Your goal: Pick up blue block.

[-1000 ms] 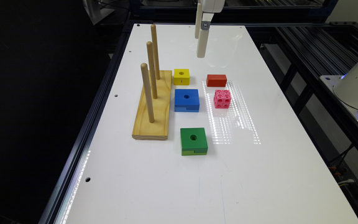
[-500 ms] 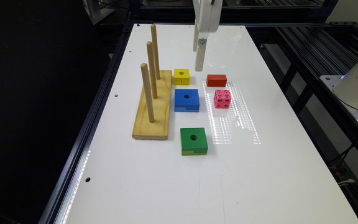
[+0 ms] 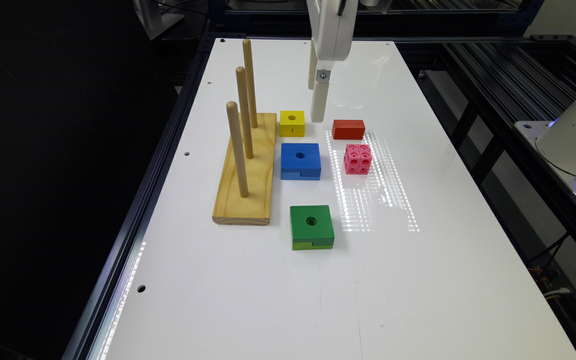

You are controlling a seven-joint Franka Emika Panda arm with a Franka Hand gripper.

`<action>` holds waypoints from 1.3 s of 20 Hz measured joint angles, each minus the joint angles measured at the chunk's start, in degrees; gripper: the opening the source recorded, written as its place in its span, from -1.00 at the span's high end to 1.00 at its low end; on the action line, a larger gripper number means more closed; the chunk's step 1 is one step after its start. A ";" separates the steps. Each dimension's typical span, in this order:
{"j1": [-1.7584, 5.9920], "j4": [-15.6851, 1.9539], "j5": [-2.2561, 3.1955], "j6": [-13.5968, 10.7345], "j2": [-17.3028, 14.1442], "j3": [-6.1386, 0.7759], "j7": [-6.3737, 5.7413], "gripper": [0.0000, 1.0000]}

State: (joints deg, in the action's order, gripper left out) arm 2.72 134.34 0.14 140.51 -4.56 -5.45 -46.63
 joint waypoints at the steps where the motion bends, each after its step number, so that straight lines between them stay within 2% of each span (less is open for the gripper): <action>1: 0.00 -0.04 0.00 0.00 -0.01 -0.15 -0.15 -1.00; 5: 0.01 -0.04 0.00 0.35 -0.83 -0.26 -0.26 -1.00; 10: 0.03 -0.11 0.00 3.55 -4.09 -0.26 -0.26 -1.00; 18: 0.04 -0.15 0.00 4.36 -5.29 -0.26 -0.27 -1.00; 23: 0.06 -0.16 0.00 7.88 -8.85 -0.25 -0.27 -1.00; 26: 0.07 -0.18 0.00 8.82 -9.67 -0.25 -0.27 -1.00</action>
State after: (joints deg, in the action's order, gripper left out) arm 2.79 134.16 0.14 149.33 -14.24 -5.71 -46.90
